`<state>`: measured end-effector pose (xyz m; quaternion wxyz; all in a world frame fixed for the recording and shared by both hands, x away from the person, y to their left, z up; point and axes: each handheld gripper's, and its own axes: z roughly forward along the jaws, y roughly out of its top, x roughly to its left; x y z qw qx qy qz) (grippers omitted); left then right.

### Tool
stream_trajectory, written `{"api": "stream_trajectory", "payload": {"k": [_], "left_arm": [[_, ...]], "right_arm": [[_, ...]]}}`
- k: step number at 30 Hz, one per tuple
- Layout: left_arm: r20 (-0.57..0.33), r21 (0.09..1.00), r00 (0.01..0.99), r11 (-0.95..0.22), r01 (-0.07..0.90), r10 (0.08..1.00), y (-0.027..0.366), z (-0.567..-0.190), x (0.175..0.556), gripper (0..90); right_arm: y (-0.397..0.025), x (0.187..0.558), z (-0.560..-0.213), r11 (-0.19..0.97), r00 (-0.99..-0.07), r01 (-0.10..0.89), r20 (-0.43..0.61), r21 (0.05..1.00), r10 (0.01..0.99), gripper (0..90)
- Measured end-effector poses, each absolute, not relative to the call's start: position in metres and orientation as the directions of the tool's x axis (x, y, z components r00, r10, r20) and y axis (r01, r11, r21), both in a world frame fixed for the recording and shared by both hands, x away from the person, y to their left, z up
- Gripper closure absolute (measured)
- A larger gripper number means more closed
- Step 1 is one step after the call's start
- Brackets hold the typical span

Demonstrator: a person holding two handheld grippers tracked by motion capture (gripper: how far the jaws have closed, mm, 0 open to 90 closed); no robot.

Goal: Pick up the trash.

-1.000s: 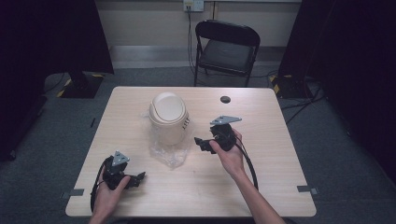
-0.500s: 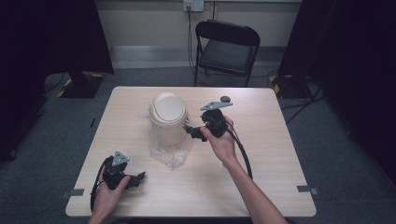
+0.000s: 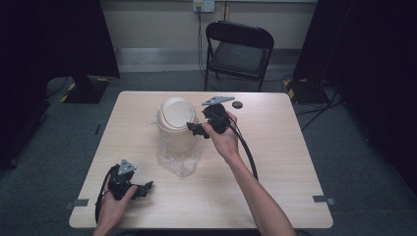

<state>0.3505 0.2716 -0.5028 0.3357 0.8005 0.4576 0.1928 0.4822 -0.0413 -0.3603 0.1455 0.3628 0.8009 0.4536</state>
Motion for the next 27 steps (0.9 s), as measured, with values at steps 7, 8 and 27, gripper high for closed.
{"api": "stream_trajectory", "payload": {"k": [7, 8, 27], "left_arm": [[0.001, 0.714, 0.507, -0.355, 0.603, 0.862, 0.272, -0.503, 0.351, 0.7], [0.001, 0.714, 0.507, -0.356, 0.603, 0.862, 0.272, -0.503, 0.351, 0.7], [0.003, 0.714, 0.506, -0.356, 0.603, 0.862, 0.272, -0.503, 0.351, 0.6]], "right_arm": [[-0.031, 0.495, -0.363, 0.329, -0.687, 0.462, 0.098, 0.823, 0.72, 18.2], [-0.03, 0.496, -0.364, 0.331, -0.687, 0.462, 0.096, 0.823, 0.72, 18.1], [-0.014, 0.517, -0.382, 0.359, -0.663, 0.485, 0.068, 0.797, 0.745, 17.9]]}}
